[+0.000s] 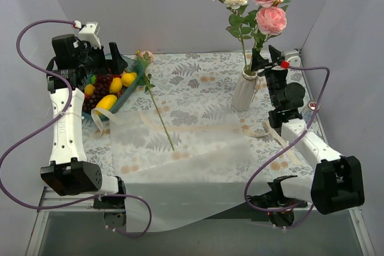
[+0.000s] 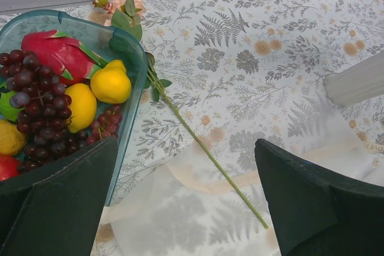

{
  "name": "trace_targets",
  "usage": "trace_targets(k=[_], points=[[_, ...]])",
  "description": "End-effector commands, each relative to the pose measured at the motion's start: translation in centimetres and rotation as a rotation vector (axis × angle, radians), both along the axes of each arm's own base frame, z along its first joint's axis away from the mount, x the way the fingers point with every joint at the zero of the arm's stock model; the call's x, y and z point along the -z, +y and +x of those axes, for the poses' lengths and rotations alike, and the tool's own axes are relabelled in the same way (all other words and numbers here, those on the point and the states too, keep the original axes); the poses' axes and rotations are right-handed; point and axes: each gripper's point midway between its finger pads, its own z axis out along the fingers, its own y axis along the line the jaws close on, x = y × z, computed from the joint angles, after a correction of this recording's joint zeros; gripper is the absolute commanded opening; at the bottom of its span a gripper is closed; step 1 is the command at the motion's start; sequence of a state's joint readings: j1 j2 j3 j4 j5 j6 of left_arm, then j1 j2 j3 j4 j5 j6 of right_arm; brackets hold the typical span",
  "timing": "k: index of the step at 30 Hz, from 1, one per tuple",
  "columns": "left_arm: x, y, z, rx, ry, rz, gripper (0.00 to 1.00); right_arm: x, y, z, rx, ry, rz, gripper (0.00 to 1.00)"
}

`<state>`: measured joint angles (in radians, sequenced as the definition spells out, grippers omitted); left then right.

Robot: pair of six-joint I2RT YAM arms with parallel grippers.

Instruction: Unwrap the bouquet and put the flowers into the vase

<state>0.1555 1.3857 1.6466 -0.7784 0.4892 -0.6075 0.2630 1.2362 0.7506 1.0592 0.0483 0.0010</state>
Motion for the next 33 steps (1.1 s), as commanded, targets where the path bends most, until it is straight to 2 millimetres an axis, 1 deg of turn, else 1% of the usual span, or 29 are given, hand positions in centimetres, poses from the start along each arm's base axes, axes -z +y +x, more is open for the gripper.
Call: trace_targets(k=[1,2,3,4,5,7,8,10,11,12,14,16,17,18,19,20,21,22,24,25,26,27,28,29,30,31,32,33], points=[[-2.0,-0.4,-0.9,0.027,-0.063,0.008,0.98,-2.4,-2.2,-0.7,0.098,0.049,0.044,0.67],[-1.9,-0.4,-0.9,0.028,-0.06,0.005,0.98,-3.0,-2.0,-0.9,0.093,0.053,0.043,0.69],[-2.1,-0.4,-0.9,0.03,-0.064,0.004,0.98,-3.2,-2.0,-1.1,0.093,0.065,0.041,0.69],[-2.2,-0.5,-0.9,0.033,-0.064,0.001,0.98,-2.6,-2.2,-1.2,0.116,0.109,0.011,0.69],[-2.2,-0.5,-1.0,0.035,-0.065,-0.002,0.98,-3.2,-2.2,-1.2,0.121,0.116,0.013,0.69],[-2.1,-0.7,-1.0,0.041,-0.064,-0.011,0.98,-2.7,-2.3,-0.6,0.139,0.146,0.006,0.67],[-2.2,-0.8,-1.1,0.042,-0.066,-0.015,0.98,-3.6,-2.4,-0.5,0.137,0.134,0.005,0.6],[-2.1,-1.0,-1.2,0.052,-0.063,-0.02,0.98,-2.6,-1.3,1.1,0.097,0.19,-0.038,0.46],[-2.2,-1.0,-1.3,0.05,-0.063,-0.02,0.98,-3.3,-0.9,1.5,0.083,0.189,-0.044,0.31],[-2.2,-1.0,-1.5,0.051,-0.065,-0.018,0.98,-3.9,-0.4,2.3,0.068,0.189,-0.048,0.24],[-2.3,-0.9,-1.7,0.048,-0.076,-0.007,0.98,-4.2,0.2,2.7,0.042,0.187,-0.048,0.12],[-2.3,-0.8,-1.9,0.042,-0.079,0.002,0.98,-3.9,0.5,3.0,0.031,0.193,-0.044,0.13],[-2.3,-0.7,-2.0,0.043,-0.082,0.011,0.98,-3.6,0.8,3.1,0.018,0.2,-0.052,0.18],[-2.4,-0.7,-2.1,0.044,-0.087,0.014,0.98,-3.4,1.1,3.2,0.004,0.209,-0.061,0.18],[-2.4,-0.6,-2.0,0.042,-0.089,0.018,0.98,-2.7,1.5,3.2,-0.013,0.233,-0.075,0.19],[-2.3,-0.6,-2.0,0.042,-0.088,0.022,0.98,-2.3,1.6,3.1,-0.018,0.245,-0.079,0.22],[-2.2,-0.6,-1.9,0.042,-0.085,0.021,0.98,-2.1,1.7,3.0,-0.023,0.252,-0.083,0.27],[-2.2,-0.6,-1.9,0.043,-0.085,0.02,0.98,-1.5,2.0,2.9,-0.034,0.279,-0.097,0.3],[-2.1,-0.7,-1.8,0.046,-0.083,0.014,0.98,-0.7,2.5,3.0,-0.042,0.32,-0.131,0.42],[-2.0,-0.8,-1.8,0.048,-0.079,0.011,0.98,0.3,2.7,2.8,-0.054,0.366,-0.152,0.5],[-2.0,-0.9,-1.8,0.052,-0.082,0.007,0.98,0.2,2.9,2.7,-0.06,0.383,-0.161,0.75],[-1.8,-0.9,-1.8,0.052,-0.075,0.0,0.98,0.4,2.9,2.5,-0.059,0.402,-0.171,0.86],[-1.8,-0.9,-1.8,0.052,-0.075,-0.002,0.98,1.0,2.8,2.1,-0.051,0.433,-0.176,0.91],[-1.8,-0.9,-1.8,0.052,-0.079,-0.003,0.98,1.9,2.8,1.6,-0.055,0.447,-0.177,0.94],[-1.8,-0.9,-1.8,0.051,-0.078,-0.004,0.98,0.9,2.6,0.5,-0.057,0.423,-0.157,0.95],[-1.7,-0.9,-1.8,0.051,-0.074,-0.006,0.98,0.7,2.4,-0.1,-0.045,0.417,-0.14,0.95],[-1.6,-0.9,-1.8,0.051,-0.07,-0.007,0.98,1.4,2.7,-1.0,-0.039,0.428,-0.131,0.96],[-1.4,-1.0,-1.8,0.06,-0.061,-0.011,0.98,-0.7,2.4,-2.7,-0.025,0.368,-0.1,0.96]])
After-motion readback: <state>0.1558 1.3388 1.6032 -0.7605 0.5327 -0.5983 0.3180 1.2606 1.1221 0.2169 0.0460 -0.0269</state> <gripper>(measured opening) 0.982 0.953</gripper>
